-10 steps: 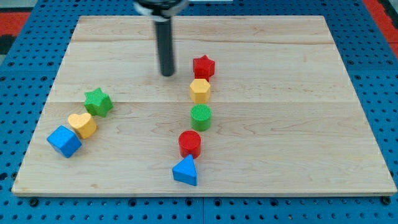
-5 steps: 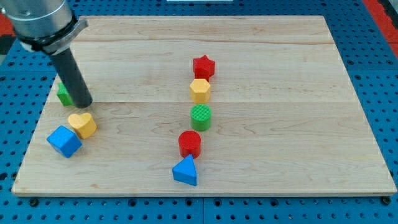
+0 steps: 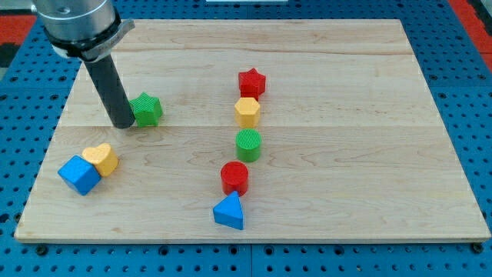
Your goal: Place green star to the top of red star
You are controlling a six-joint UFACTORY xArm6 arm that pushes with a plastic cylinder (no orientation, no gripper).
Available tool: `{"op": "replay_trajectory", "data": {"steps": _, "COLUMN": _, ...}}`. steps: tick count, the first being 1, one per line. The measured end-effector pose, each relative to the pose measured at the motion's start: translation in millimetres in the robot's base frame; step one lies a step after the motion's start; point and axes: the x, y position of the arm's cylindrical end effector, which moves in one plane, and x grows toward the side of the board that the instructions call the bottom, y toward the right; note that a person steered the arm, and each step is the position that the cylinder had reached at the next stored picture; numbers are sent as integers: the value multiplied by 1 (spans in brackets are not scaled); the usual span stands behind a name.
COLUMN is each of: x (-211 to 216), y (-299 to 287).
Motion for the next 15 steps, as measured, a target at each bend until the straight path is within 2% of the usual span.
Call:
{"op": "replay_trajectory", "data": {"steps": 1, "x": 11, "y": 18}}
{"op": "replay_trajectory", "data": {"steps": 3, "x": -61, "y": 26}}
{"op": "replay_trajectory", "data": {"steps": 5, "x": -120, "y": -5}}
{"op": "replay_trajectory", "data": {"steps": 6, "x": -127, "y": 6}}
{"op": "replay_trajectory", "data": {"steps": 7, "x": -143, "y": -19}}
{"op": "replay_trajectory", "data": {"steps": 8, "x": -154, "y": 18}}
{"op": "replay_trajectory", "data": {"steps": 10, "x": -154, "y": 117}}
{"op": "replay_trajectory", "data": {"steps": 11, "x": -147, "y": 100}}
{"op": "replay_trajectory", "data": {"steps": 13, "x": -107, "y": 105}}
{"op": "replay_trajectory", "data": {"steps": 15, "x": -134, "y": 163}}
